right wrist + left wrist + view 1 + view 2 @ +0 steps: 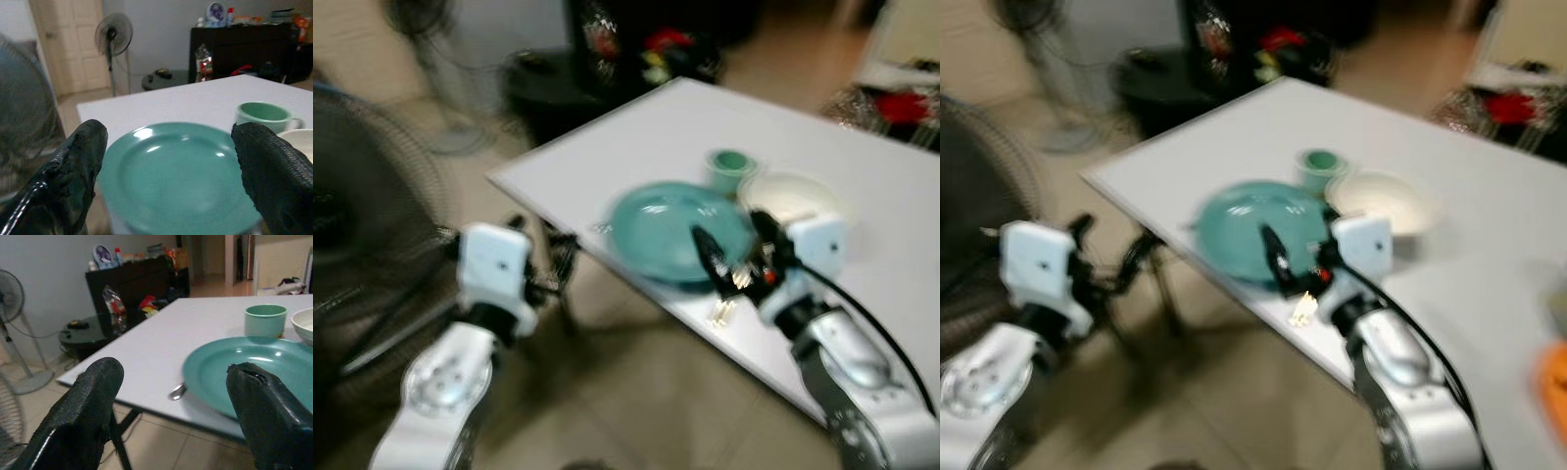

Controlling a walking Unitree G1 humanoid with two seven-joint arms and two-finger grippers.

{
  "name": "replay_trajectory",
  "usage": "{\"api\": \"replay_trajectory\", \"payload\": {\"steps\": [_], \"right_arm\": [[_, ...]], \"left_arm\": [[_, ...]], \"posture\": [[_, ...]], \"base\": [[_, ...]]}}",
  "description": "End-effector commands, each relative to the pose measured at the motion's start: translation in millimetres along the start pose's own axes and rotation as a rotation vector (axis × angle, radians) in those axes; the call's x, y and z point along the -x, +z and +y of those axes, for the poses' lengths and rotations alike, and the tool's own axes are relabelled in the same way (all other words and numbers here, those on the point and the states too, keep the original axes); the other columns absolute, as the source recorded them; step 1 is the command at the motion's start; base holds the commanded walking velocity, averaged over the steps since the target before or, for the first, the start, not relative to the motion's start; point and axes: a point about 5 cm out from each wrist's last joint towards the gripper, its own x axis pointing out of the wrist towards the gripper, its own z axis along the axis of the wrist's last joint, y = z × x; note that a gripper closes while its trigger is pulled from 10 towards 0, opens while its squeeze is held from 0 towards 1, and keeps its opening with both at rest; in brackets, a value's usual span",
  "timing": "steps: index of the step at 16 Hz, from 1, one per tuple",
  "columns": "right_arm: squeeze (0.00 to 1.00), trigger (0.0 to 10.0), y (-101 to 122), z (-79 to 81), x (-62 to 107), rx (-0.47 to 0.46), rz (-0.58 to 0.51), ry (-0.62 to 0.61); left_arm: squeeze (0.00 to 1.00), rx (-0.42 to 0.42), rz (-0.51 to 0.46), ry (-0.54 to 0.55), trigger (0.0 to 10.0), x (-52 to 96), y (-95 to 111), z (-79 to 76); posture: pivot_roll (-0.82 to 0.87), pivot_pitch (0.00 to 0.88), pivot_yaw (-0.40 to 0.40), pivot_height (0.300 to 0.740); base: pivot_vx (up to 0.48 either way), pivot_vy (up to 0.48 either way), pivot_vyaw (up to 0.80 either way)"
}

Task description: Setting the table

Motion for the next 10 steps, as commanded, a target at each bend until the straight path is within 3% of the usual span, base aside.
{"api": "replay_trajectory", "payload": {"steps": [1, 3, 8, 10], "right_arm": [[1.0, 10.0, 3.1, 5.2, -1.8, 0.014, -0.015, 0.03], [1.0, 10.0, -3.3, 8.0, -3.2, 0.052, 0.03, 0.063], [1.0, 10.0, -2.7, 15.1, -2.9, 0.008, 0.015, 0.153], [1.0, 10.0, -2.9, 16.1, -2.5, 0.008, 0.013, 0.165]], "left_arm": [[0.0, -0.016, -0.003, 0.014, 10.0, 0.8, 1.9, 5.1], [0.0, -0.018, -0.001, 0.018, 10.0, 1.6, 2.0, 5.9], [0.0, -0.018, -0.004, 0.02, 10.0, 3.9, 3.2, 5.4], [0.0, -0.048, -0.011, 0.022, 10.0, 4.2, 5.3, 5.7]], "posture": [[0.05, 0.0, 0.035, 0.74], [0.05, 0.0, 0.031, 0.74], [0.06, 0.0, 0.027, 0.74], [0.07, 0.0, 0.024, 0.74]], "base": [[0.0, 0.48, 0.0], [0.0, 0.48, 0.0], [0.0, 0.46, 0.8], [0.0, -0.122, 0.8]]}}
